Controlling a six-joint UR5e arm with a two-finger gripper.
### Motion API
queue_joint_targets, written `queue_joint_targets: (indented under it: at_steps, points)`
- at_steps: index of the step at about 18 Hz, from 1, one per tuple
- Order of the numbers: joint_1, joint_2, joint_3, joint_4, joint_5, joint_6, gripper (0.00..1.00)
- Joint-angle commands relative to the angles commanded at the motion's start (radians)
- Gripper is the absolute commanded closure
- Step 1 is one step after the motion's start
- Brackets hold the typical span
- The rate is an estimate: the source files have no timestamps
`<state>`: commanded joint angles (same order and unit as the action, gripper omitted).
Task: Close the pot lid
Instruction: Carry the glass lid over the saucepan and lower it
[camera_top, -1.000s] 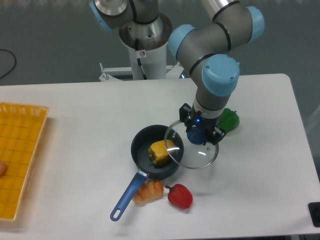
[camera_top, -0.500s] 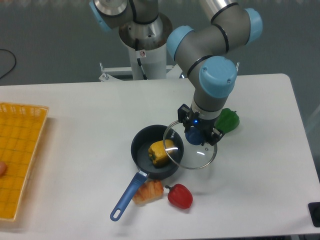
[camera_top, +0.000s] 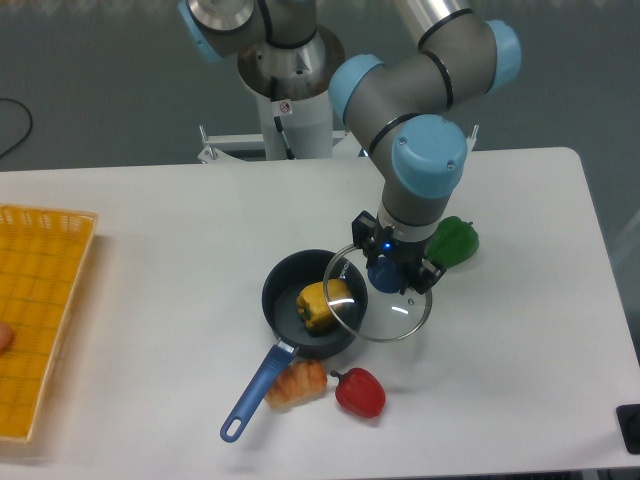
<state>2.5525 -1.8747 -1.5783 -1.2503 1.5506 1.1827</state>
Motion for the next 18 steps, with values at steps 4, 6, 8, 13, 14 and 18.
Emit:
queue_joint_targets:
  at_steps: [4, 6, 8, 13, 14, 18]
  points:
    - [-0.011, 0.032, -0.049, 0.065, 0.062, -0.025, 0.51]
    - [-0.017, 0.034, -0.045, 0.065, 0.063, -0.038, 0.51]
    - [-0.035, 0.031, -0.04, 0.066, 0.063, -0.064, 0.51]
    - [-0.075, 0.023, -0.051, 0.066, 0.12, -0.109, 0.51]
    - [-0.093, 0.02, -0.051, 0.065, 0.143, -0.109, 0.51]
    - [-0.103, 0.023, -0.052, 0.061, 0.164, -0.115, 0.51]
